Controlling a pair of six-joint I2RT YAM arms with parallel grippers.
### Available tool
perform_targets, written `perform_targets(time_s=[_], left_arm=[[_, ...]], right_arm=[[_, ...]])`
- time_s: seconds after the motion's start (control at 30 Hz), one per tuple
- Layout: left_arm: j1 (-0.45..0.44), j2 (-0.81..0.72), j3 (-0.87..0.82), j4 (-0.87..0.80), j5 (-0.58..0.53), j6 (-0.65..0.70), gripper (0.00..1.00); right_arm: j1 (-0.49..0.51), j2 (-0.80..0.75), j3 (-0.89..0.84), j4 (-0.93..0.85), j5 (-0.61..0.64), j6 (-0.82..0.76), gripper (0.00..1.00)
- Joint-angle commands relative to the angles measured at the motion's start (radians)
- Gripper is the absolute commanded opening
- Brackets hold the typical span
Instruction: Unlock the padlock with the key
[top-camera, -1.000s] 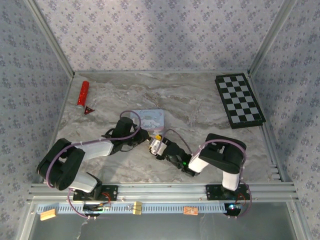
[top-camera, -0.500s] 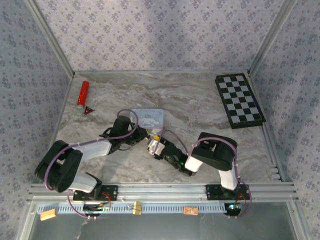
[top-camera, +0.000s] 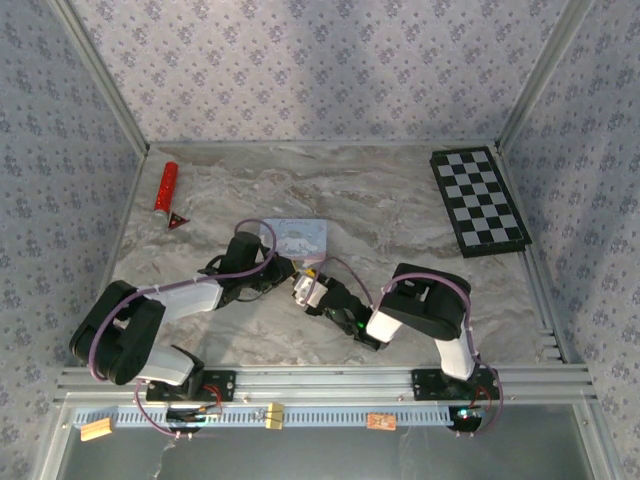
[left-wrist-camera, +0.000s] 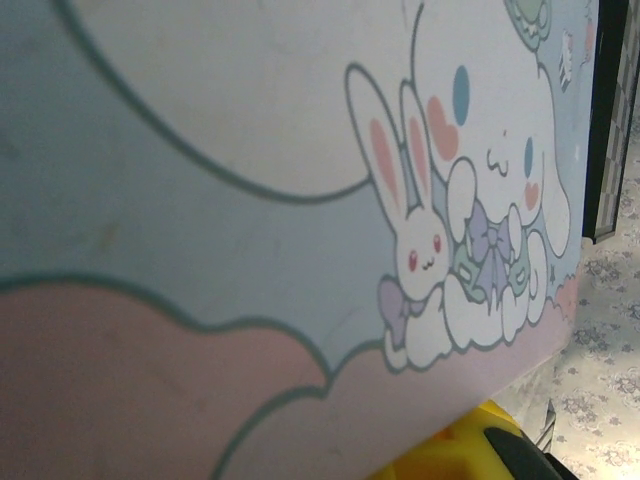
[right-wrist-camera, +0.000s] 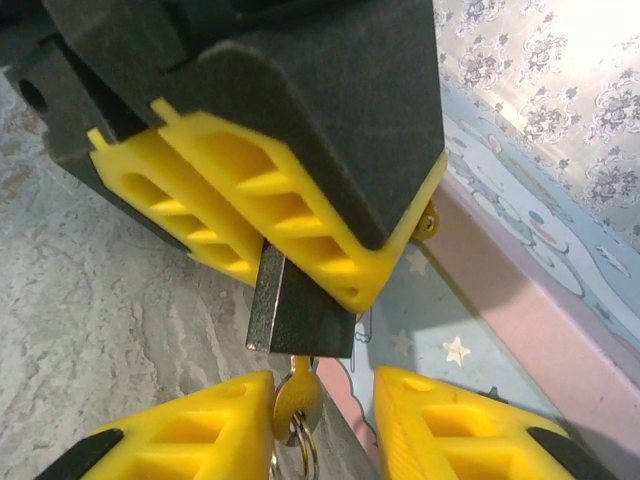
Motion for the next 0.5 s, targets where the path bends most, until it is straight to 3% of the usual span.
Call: perform_targets(time_s=[0.0, 0.47], left_arm=[[0.007, -0.041, 0.028, 0.019, 0.023, -0.008, 0.06], [0.019, -0.040, 0.021, 0.024, 0.026, -0.010, 0.06]], right_arm=[[-0.004, 0.028, 0.012, 0.029, 0.027, 0.020, 0.31], [0.000, 0.015, 0.014, 0.030, 0.024, 0.032, 0.27]])
